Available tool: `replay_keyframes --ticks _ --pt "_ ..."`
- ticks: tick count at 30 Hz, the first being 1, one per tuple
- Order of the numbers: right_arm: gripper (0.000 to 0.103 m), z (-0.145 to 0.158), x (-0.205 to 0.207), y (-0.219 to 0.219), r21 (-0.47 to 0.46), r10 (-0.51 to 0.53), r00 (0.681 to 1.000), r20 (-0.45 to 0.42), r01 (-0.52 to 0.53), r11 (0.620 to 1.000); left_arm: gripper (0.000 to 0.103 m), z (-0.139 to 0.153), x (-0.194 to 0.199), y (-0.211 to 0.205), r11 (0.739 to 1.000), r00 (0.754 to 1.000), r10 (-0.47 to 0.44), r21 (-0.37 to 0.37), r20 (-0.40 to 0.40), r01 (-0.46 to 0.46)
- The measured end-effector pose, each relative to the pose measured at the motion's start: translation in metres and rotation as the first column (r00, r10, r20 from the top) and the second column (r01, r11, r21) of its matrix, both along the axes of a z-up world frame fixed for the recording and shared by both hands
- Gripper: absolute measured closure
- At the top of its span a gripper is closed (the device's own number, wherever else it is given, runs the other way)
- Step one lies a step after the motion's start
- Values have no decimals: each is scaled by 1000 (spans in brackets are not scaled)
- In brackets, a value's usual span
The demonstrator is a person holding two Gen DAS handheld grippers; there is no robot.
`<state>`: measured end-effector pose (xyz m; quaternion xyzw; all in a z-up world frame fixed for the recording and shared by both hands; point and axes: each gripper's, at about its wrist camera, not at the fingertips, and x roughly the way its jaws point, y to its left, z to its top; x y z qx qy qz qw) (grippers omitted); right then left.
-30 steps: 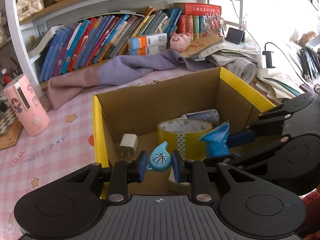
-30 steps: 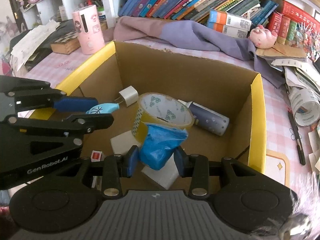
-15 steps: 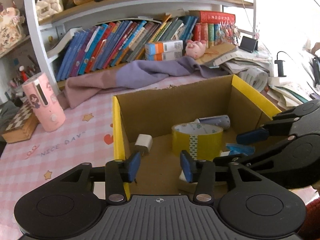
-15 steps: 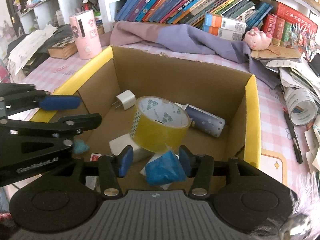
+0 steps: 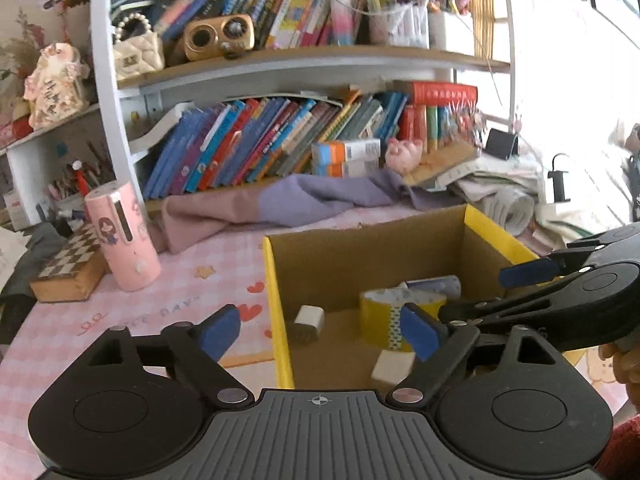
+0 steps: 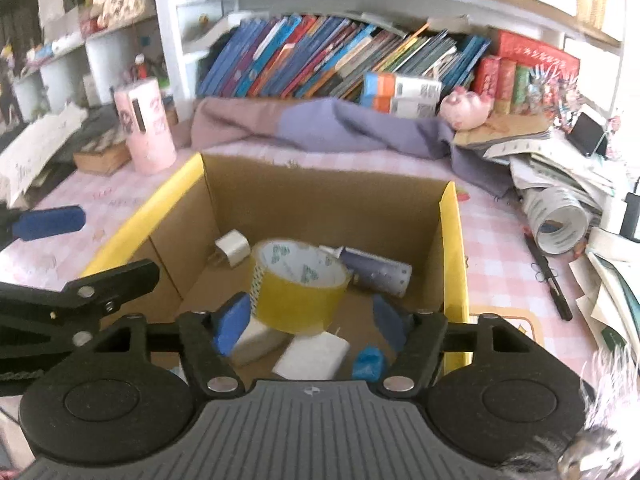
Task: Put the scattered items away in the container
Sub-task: 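Open both tools to release the bag and toy into the box, then withdraw both open tools up and away from the yellow box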
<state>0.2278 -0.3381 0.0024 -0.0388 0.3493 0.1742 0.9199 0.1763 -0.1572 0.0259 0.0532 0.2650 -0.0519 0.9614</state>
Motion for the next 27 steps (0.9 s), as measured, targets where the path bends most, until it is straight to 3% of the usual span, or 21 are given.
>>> replay_keyframes --ticks 4,16,27 --pt "27 9 -16 9 -16 -17 999 47 18 1000 11 2 -12 8 1000 1000 15 -1 -3 -15" --pt "21 18 -66 35 -17 -52 995 88 54 998 2 8 -57 38 998 998 60 9 28 -61" --pt "17 17 -121 48 -30 -91 992 92 94 995 0 6 -104 52 998 998 60 15 6 -60"
